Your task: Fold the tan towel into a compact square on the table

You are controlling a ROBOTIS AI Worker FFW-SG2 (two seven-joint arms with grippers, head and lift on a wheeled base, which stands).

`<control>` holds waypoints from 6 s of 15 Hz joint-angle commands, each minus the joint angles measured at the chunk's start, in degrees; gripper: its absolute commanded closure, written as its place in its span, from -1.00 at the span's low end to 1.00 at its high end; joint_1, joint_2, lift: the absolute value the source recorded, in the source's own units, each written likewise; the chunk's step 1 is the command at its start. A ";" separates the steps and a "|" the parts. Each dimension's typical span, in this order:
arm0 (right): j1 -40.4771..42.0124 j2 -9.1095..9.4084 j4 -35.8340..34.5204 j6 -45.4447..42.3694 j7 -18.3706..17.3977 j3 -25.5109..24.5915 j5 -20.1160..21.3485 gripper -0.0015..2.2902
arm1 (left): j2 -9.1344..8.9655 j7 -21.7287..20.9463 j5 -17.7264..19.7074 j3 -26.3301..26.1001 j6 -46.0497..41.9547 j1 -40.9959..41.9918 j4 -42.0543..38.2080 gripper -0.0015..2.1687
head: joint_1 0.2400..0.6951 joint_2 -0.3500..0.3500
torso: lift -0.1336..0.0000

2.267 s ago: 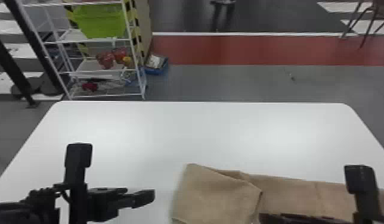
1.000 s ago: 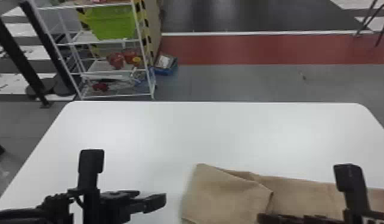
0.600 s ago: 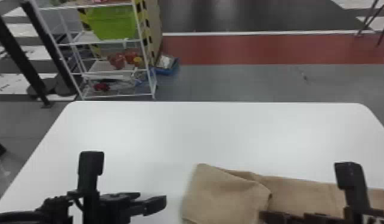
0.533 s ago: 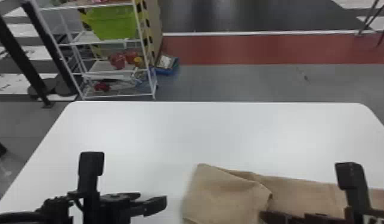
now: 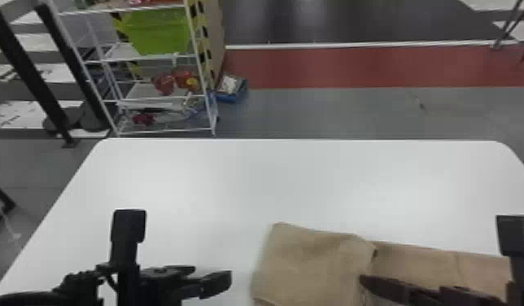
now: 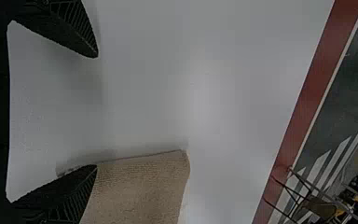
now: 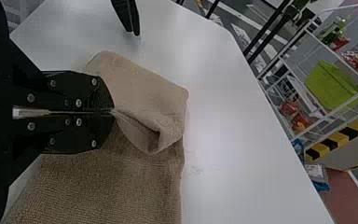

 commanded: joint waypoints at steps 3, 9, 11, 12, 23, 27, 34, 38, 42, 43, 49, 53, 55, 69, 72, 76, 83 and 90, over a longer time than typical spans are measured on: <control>0.62 0.05 -4.56 0.12 4.33 -10.40 -6.65 -0.03 | 0.00 0.26 -0.02 -0.23 0.30 0.27 -0.56 -0.97 | 1.00 0.16 | -0.84; 1.32 0.05 -4.92 0.12 12.33 -30.35 -13.41 -0.03 | -0.18 1.05 -0.29 -0.94 0.47 0.18 -1.18 -0.97 | 1.00 -0.23 | -0.84; 2.20 0.05 -3.77 0.12 14.00 -33.87 -14.20 -0.03 | -0.35 1.14 -0.99 -1.99 0.30 0.10 -1.09 -0.97 | 1.00 -0.37 | -0.84; 2.46 0.05 -2.81 0.12 14.79 -34.92 -14.20 -0.03 | -0.44 1.31 -1.25 -2.34 0.30 0.10 -1.09 -0.97 | 1.00 -0.44 | -0.84; 2.37 -8.96 5.54 0.12 19.10 -38.88 -9.99 -0.03 | -0.35 1.67 -2.13 -3.31 1.70 0.27 -0.74 -0.97 | 1.00 -0.99 | -0.84; 0.62 -12.30 5.81 0.12 20.68 -39.14 -6.91 -0.03 | -0.35 1.67 -2.57 -3.31 2.58 0.18 -0.74 -0.97 | 1.00 -1.00 | -0.84; 0.88 -14.06 11.96 0.12 23.58 -38.44 -2.52 -0.03 | -0.44 1.67 -3.89 -4.63 2.93 -0.52 -0.65 -0.97 | 1.00 -1.00 | -0.84; 0.79 -15.82 14.25 0.12 24.81 -38.97 -1.81 -0.03 | -0.26 1.58 -4.42 -4.72 3.46 -0.52 -0.56 -0.97 | 1.00 -1.00 | -0.84; -0.88 -18.19 18.73 0.12 25.51 -38.44 -0.76 -0.03 | -0.35 1.67 -4.33 -4.80 3.81 -0.25 -0.56 -0.97 | 1.00 -1.00 | -0.84; -1.41 -18.63 20.31 0.12 26.39 -38.17 -0.32 -0.03 | -0.44 1.67 -4.33 -4.80 3.64 -0.17 -0.56 -0.97 | 1.00 -1.00 | -0.84; -4.75 -20.39 22.77 0.12 30.00 -38.79 0.82 -0.03 | -0.44 1.67 -5.30 -5.33 5.39 -0.08 -0.74 -0.97 | 1.00 -1.00 | -0.84; -4.57 -21.45 25.06 0.12 31.23 -39.05 2.06 -0.03 | -0.35 1.58 -5.82 -5.42 6.10 -0.08 -0.65 -0.97 | 1.00 -1.00 | -0.84; -3.96 -21.18 25.58 0.12 31.23 -38.97 2.14 -0.03 | -0.44 1.67 -5.82 -5.60 6.97 -0.34 -0.74 -0.97 | 1.00 -1.00 | -0.84; -1.49 -20.65 27.43 0.12 30.70 -40.72 4.08 -0.99 | -0.35 1.58 -10.66 -10.69 12.42 -1.22 -1.18 -0.97 | 1.00 -1.00 | -0.84; -0.88 -18.98 27.34 -5.98 27.80 -41.34 6.01 -0.98 | -0.35 1.58 -11.19 -10.96 12.42 -0.52 -1.44 -0.97 | 1.00 -1.00 | -0.84; 0.18 -17.31 26.90 -20.74 24.20 -45.73 6.19 -0.96 | -0.18 1.40 -11.19 -10.34 12.07 0.10 -1.44 -0.97 | 1.00 -1.00 | -0.84; 2.29 -16.08 30.07 -23.20 24.72 -44.41 2.49 -0.88 | -0.18 0.61 -7.67 -10.25 0.82 3.17 -1.62 -0.95 | 1.00 -1.00 | -0.84; 3.25 -12.30 26.55 -22.15 28.59 -39.76 3.46 -0.64 | 0.09 0.79 -8.37 -15.88 -15.35 5.02 1.11 -0.92 | 1.00 -1.00 | -0.84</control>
